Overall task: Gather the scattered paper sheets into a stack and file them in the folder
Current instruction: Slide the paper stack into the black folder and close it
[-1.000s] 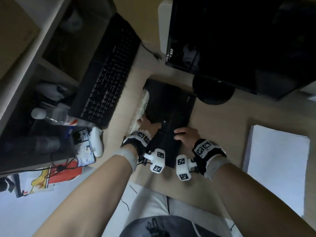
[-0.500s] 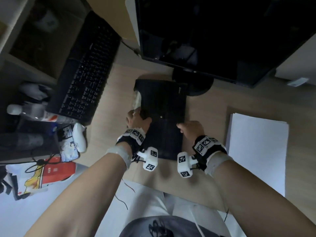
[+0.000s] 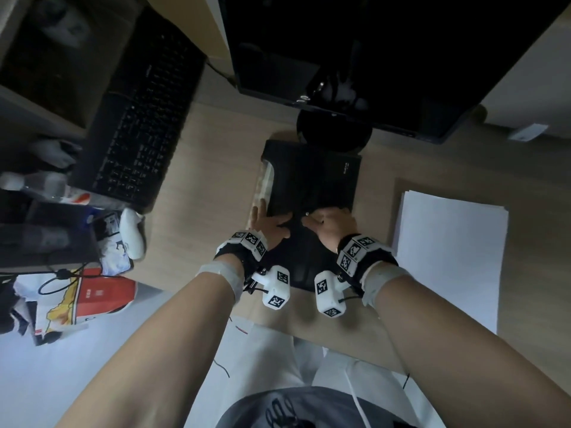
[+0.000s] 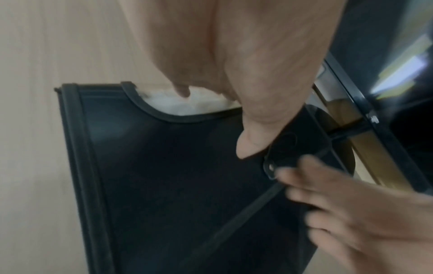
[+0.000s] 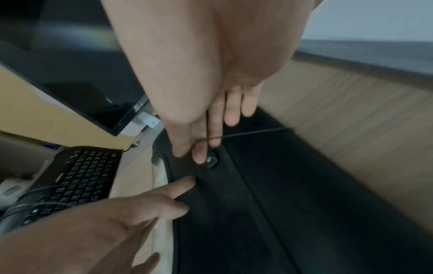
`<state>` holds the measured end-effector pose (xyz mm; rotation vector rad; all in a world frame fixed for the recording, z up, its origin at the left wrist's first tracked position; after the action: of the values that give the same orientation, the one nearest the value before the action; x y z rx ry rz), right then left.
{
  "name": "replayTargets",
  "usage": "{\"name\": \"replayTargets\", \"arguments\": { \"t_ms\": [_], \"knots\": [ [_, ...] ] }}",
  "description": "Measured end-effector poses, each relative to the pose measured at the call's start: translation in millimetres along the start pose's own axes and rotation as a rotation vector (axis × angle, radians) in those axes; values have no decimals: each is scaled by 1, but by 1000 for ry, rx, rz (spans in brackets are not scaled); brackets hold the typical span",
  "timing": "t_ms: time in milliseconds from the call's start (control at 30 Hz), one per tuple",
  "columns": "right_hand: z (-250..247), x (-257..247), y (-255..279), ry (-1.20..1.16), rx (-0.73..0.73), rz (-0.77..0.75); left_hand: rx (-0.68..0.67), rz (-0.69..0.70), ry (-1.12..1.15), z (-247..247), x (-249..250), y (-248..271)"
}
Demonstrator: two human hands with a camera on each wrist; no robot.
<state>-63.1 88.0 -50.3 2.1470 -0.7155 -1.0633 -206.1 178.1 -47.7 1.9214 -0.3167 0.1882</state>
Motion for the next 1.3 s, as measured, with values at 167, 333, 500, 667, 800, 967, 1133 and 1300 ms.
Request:
{"name": "replayTargets", "arguments": {
  "t_ms": [167, 333, 500, 667, 800, 967, 1133, 1300],
  "knots": [
    [28, -10, -23, -116, -111, -6, -168, -22, -129, -11, -3, 1],
    [13, -28, -22, -403, 27, -48, -179, -6, -120, -11, -20, -10],
    [-37, 14, 3, -701, 335, 303, -133, -74, -84, 2, 0, -6],
    [-58, 86, 36, -535, 305, 467, -60, -189, -162, 20, 23, -2],
    [-57, 121, 52, -600, 304, 505, 2, -257, -209, 28, 29, -7],
    [-47, 111, 61, -686, 293, 449, 48, -237, -118, 24, 40, -3],
    [-42, 93, 55, -486, 302, 382, 35, -259, -172, 29, 35, 0],
    [-10, 77, 41, -561, -36, 174, 33, -289, -175, 35, 45, -7]
  ]
}}
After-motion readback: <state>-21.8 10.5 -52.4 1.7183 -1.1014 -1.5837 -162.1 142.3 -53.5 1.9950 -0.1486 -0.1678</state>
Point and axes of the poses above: each hand's wrist, its own y-axis away from the middle knuckle, its own z-axis out of the palm, x = y × z, the point moved 3 cm from there along -y, towards the middle knuckle, and after that the axes turned 14 degrees about -x, right-handed, at the moved point
